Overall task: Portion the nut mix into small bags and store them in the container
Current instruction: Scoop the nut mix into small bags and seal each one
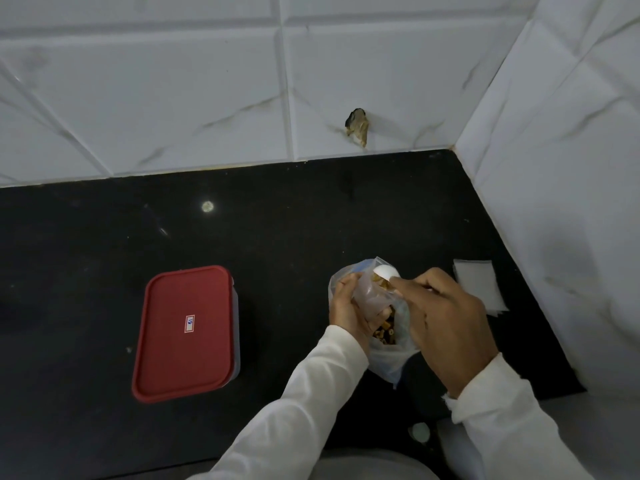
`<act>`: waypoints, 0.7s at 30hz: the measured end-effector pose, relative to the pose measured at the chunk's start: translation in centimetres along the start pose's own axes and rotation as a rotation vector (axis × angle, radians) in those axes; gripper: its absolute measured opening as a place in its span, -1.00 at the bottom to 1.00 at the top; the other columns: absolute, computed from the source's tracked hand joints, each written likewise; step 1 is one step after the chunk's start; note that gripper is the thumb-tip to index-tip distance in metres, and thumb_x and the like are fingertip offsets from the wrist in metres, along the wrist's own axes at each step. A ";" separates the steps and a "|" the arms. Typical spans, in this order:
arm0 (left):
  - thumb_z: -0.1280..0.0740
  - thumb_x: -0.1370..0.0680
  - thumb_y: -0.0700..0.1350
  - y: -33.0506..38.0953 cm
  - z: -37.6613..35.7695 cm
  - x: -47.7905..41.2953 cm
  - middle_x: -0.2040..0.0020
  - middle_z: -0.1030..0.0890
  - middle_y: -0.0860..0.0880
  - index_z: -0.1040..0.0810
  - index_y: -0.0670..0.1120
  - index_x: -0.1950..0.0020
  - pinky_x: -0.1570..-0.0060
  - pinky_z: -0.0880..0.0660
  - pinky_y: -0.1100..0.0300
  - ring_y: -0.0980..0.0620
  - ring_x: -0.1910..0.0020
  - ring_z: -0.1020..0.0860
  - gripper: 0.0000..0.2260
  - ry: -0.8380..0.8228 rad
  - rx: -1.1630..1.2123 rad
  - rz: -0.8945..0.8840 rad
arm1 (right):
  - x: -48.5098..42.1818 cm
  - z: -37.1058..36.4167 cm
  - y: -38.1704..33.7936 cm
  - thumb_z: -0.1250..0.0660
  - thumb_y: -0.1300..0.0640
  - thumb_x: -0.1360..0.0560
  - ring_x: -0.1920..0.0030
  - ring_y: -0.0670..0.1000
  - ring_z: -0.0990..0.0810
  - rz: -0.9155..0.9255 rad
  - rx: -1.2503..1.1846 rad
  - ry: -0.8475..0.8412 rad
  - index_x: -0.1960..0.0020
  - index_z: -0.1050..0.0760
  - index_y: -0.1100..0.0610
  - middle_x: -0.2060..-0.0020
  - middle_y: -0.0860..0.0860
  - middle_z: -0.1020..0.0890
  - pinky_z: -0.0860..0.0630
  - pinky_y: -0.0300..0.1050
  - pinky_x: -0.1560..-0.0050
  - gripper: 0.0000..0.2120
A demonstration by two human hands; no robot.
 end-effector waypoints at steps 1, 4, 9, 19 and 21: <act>-0.31 -0.58 -0.03 0.0 -0.1 0.1 -0.15 -0.63 -0.20 -0.55 -0.17 -0.25 0.00 -0.56 -0.01 -0.12 -0.02 -0.62 -0.68 -0.011 0.019 -0.012 | -0.2 0.5 -0.1 -0.65 0.37 -0.04 0.45 0.05 -0.56 -0.015 -0.009 0.019 0.10 -0.65 0.30 0.31 0.18 -0.59 -0.53 -0.17 0.45 -0.56; -0.38 -0.50 0.10 -0.6 0.1 0.0 -0.20 -0.63 -0.22 -0.55 -0.13 -0.32 0.11 -0.55 0.02 -0.15 -0.06 -0.60 -0.53 -0.012 0.040 0.087 | 0.0 1.0 -0.2 -0.62 0.41 -0.12 0.41 0.05 -0.57 -0.006 0.027 0.092 0.07 -0.66 0.29 0.29 0.17 -0.59 -0.58 -0.12 0.44 -0.60; -0.41 -0.46 0.12 -0.6 -0.2 0.3 -0.19 -0.63 -0.19 -0.54 -0.11 -0.34 0.29 -0.55 0.16 -0.12 -0.01 -0.62 -0.48 0.007 0.069 0.115 | 0.3 0.9 0.1 -0.60 0.45 -0.13 0.38 0.08 -0.59 -0.032 -0.031 0.100 0.06 -0.66 0.31 0.26 0.19 -0.60 -0.60 -0.06 0.43 -0.61; -0.42 -0.46 0.15 -0.9 0.7 -0.1 -0.21 -0.62 -0.21 -0.53 -0.12 -0.35 0.44 -0.55 0.25 -0.09 0.04 -0.63 -0.46 -0.061 0.101 0.125 | 0.6 2.0 1.1 -0.48 0.38 -0.37 0.28 -0.07 -0.52 -0.154 -0.132 0.234 0.03 -0.66 0.26 0.24 0.12 -0.60 -0.33 -0.45 0.21 -0.82; -0.47 -0.38 0.18 -1.0 0.7 -0.2 -0.22 -0.62 -0.20 -0.53 -0.10 -0.36 0.44 -0.55 0.25 -0.08 0.02 -0.64 -0.37 -0.101 0.112 0.098 | 0.8 1.9 0.9 -0.48 0.38 -0.36 0.27 -0.10 -0.50 -0.138 -0.132 0.238 0.04 -0.66 0.27 0.24 0.12 -0.60 -0.31 -0.47 0.22 -0.82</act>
Point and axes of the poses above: each hand's wrist, its own x-axis away from the middle knuckle, its own z-axis out of the back of the hand, y = z × x, the point moved 4 cm from there along -x, towards the middle knuckle
